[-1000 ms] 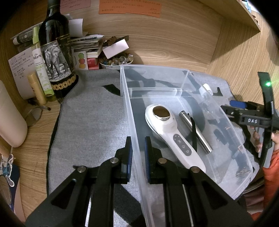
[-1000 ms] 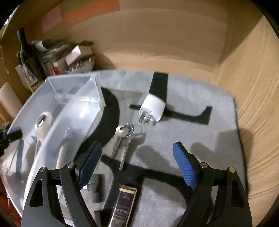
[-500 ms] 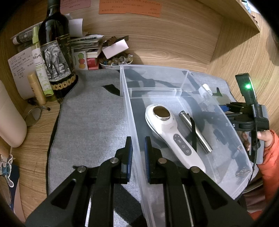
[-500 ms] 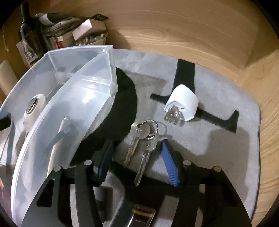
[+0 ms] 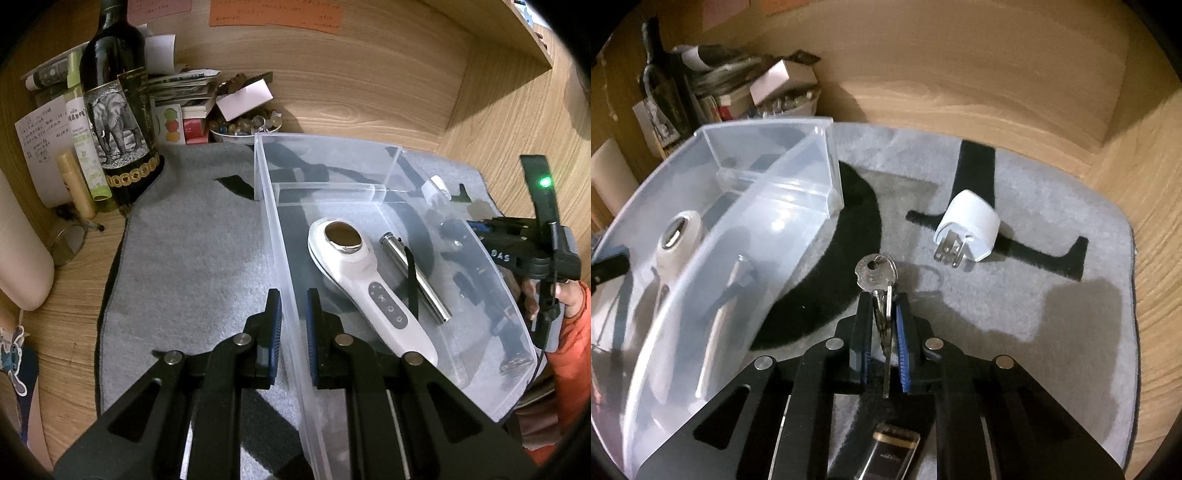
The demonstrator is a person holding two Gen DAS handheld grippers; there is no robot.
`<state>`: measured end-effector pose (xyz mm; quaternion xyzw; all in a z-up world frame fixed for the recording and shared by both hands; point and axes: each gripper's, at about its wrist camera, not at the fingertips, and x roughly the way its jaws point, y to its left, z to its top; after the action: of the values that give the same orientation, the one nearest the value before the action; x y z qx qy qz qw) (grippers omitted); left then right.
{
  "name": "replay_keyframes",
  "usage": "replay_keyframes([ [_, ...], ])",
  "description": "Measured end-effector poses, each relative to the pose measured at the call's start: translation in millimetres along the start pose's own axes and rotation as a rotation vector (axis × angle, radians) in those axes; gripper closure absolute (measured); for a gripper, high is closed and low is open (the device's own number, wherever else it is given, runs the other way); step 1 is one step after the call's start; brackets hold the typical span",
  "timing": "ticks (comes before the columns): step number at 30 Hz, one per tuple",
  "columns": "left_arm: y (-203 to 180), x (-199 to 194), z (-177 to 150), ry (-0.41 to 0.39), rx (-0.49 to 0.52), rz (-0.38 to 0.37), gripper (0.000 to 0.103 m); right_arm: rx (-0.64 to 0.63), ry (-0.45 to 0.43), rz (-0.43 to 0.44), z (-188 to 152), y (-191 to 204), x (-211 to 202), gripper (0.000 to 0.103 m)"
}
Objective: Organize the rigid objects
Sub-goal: 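Move the right gripper to the key ring and grasp the keys, then carry the keys into the box and release them beside the pen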
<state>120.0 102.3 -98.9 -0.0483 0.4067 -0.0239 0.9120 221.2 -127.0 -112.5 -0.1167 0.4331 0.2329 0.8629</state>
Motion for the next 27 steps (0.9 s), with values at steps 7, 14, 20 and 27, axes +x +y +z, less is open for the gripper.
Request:
replay_keyframes([
  [7, -0.1, 0.0, -0.1, -0.001, 0.0, 0.001, 0.092, -0.002, -0.075, 0.004, 4.1, 3.1, -31.2, 0.093],
  [14, 0.0, 0.1, 0.0, -0.001, 0.001, 0.001, 0.092, -0.026, -0.166, 0.012, 16.0, 12.8, -63.6, 0.093],
  [20, 0.1, 0.0, 0.0, -0.001, 0.0, 0.0, 0.092, -0.051, -0.241, 0.048, 26.7, 28.6, -89.2, 0.092],
  [27, -0.4, 0.1, 0.1, -0.001, 0.0, 0.0, 0.092, -0.111, -0.295, 0.096, 31.6, 55.9, -106.9, 0.092],
])
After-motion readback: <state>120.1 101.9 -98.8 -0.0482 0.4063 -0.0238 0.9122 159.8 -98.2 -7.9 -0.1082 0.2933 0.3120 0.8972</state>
